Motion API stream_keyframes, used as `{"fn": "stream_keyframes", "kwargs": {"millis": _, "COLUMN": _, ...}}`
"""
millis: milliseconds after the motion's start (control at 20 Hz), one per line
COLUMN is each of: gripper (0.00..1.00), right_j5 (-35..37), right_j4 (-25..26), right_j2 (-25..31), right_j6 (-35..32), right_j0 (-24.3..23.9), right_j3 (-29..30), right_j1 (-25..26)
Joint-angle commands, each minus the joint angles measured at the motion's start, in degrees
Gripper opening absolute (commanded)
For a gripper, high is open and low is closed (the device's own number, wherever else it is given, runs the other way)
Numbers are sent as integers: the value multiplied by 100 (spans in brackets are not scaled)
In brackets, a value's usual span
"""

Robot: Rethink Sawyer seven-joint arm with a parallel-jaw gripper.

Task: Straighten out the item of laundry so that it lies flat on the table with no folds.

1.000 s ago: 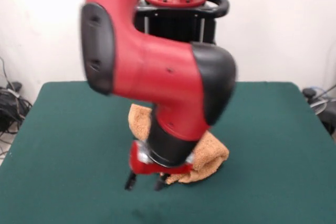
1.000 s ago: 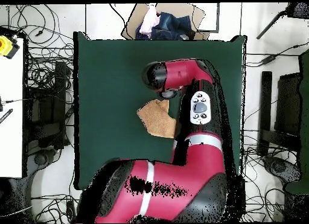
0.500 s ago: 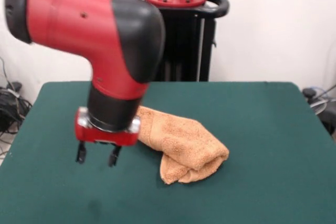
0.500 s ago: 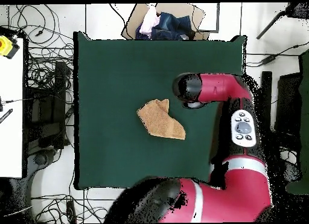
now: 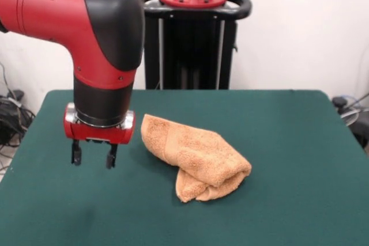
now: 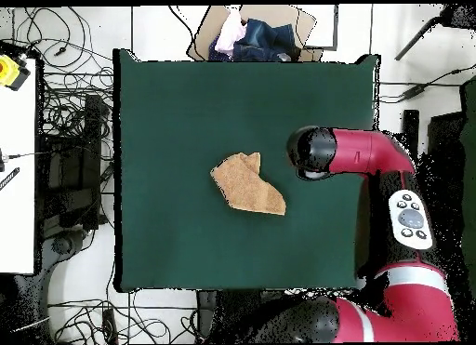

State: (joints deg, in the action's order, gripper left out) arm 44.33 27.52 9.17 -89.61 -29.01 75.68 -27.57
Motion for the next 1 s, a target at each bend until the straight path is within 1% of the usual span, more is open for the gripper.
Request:
{"fn": "stream_keyframes", "kwargs": {"millis": 50, "gripper": 100, "right_j5": -350, "right_j4": 339, "right_j2": 1084, "right_j6": 1634, "right_j0": -172, "right_j3": 870, "right_j1": -47}}
{"fn": "stream_keyframes", "kwargs": {"millis": 500, "gripper": 100, "right_j5": -379, "right_j4": 513, "right_j2": 1265, "right_j6": 1576, "right_j0": -259, "right_j3": 870, "right_j1": -63}}
{"fn": "stream_keyframes", "kwargs": {"millis": 1000, "gripper": 100, "right_j5": -465, "right_j4": 1005, "right_j2": 1102, "right_j6": 1507, "right_j0": -85, "right_j3": 780, "right_j1": -148}}
